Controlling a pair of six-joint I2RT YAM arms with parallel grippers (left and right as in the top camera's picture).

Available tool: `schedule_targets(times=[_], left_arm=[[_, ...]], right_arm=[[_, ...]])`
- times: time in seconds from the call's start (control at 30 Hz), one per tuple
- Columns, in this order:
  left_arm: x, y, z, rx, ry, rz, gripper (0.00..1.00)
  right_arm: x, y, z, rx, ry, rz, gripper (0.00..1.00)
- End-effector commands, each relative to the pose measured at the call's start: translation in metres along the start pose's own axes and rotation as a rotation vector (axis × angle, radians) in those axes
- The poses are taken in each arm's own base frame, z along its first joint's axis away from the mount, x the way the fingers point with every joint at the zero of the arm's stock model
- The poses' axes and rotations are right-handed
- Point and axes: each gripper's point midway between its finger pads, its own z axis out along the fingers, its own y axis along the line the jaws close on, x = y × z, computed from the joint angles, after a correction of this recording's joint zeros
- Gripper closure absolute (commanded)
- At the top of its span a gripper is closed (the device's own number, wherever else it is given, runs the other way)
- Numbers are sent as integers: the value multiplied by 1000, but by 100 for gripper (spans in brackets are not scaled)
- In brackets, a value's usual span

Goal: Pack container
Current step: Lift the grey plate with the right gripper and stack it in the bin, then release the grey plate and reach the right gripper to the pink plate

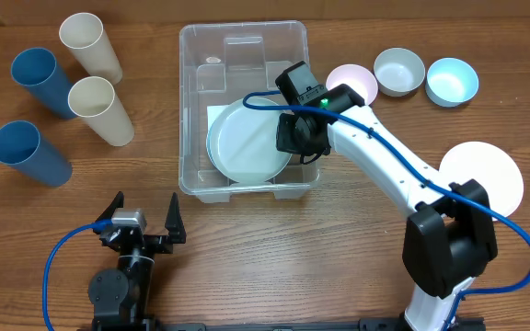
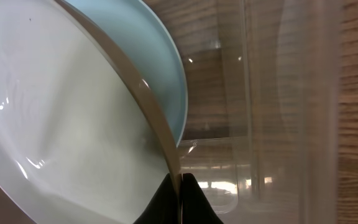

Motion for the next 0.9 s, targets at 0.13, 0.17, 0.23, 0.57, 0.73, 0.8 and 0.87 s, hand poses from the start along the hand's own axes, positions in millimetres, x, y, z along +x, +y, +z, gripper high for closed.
schedule_targets(times=[0.13,0.17,0.23,0.57,0.73,0.8,0.87], left_arm=[[0,0,0,3,-3,22,0],[0,0,0,3,-3,22,0],[0,0,0,3,-3,22,0],[0,0,0,3,-3,22,0],[0,0,0,3,-3,22,0],[0,0,0,3,-3,22,0],[0,0,0,3,-3,22,0]], right_arm=[[4,6,8,-19,39,-86,47],[6,5,7,-13,48,-98,46],[11,2,7,-2,66,-114,46],[7,18,-31,-26,68,-174,48],[-23,32,-115,-42,-50,-164,46],[-37,19,-149,-11,-113,-92,43],[-47,-3,-174,17,-149,-12,41]])
